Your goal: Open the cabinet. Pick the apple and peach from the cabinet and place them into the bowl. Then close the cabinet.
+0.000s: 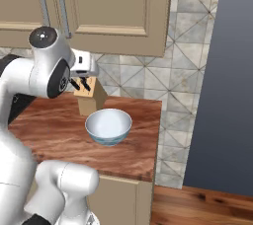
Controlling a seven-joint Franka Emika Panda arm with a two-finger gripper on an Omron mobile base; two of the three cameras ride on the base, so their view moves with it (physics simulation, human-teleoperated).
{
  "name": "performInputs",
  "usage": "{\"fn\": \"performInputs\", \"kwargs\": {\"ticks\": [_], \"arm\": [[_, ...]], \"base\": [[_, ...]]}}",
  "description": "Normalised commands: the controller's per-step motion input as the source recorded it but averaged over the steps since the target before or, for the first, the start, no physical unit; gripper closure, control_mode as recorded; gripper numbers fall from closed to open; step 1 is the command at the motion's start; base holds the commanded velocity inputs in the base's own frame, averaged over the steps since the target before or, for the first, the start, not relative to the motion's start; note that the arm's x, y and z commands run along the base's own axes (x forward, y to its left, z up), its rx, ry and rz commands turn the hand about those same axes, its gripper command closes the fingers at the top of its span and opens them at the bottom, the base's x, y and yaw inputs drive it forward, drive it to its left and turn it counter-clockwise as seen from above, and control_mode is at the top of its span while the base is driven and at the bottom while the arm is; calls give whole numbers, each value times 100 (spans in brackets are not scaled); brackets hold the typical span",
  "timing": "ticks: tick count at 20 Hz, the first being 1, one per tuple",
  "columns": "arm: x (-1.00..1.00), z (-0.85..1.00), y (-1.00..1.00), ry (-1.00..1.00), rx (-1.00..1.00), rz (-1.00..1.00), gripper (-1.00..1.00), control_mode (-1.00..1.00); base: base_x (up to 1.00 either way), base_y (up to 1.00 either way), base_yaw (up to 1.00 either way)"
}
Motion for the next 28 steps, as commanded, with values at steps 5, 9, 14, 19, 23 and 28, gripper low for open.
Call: {"fn": "performInputs", "kwargs": {"ticks": [5,9,14,19,23,28], "arm": [[-51,73,0,-56,0,9,-100,-100],[-46,64,0,-52,0,8,-100,-100],[-39,27,3,-38,6,8,-100,-100],[-8,7,7,-17,2,1,-100,-100],[0,20,22,-17,0,0,-100,-100],[8,21,26,-14,0,-3,-100,-100]], "base": [[0,0,0],[0,0,0],[0,0,0],[0,0,0],[0,0,0],[0,0,0]]}}
